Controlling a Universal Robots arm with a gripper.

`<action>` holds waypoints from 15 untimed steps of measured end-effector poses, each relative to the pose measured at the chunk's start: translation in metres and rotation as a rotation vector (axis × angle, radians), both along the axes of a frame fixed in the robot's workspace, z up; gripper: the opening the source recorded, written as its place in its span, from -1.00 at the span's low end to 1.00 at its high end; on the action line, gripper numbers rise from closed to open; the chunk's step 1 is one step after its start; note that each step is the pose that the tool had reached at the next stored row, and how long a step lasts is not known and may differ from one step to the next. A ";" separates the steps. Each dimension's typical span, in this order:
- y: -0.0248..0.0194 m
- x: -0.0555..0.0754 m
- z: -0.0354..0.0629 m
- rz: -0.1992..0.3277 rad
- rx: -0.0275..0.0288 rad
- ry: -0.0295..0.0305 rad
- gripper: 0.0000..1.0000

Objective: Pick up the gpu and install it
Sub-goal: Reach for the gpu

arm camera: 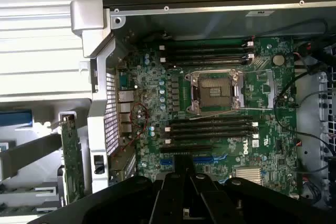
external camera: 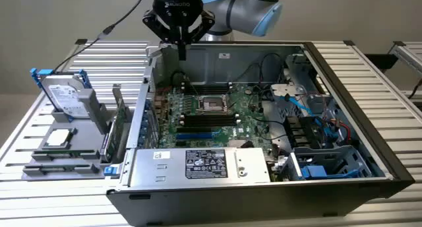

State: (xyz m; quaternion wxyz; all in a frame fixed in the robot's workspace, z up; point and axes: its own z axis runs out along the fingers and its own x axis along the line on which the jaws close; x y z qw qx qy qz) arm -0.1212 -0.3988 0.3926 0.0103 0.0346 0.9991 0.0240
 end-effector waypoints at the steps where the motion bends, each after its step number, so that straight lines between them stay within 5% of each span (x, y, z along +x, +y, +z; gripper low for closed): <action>1: 0.0000 0.000 0.0000 0.000 0.0000 0.0000 -0.79; 7: 0.0000 0.000 0.0000 0.002 0.0001 -0.0001 -0.79; 10: 0.0000 -0.011 -0.0003 0.002 0.0000 0.0095 -0.79; 15: 0.0000 -0.034 -0.0015 0.002 0.0000 0.0114 -0.79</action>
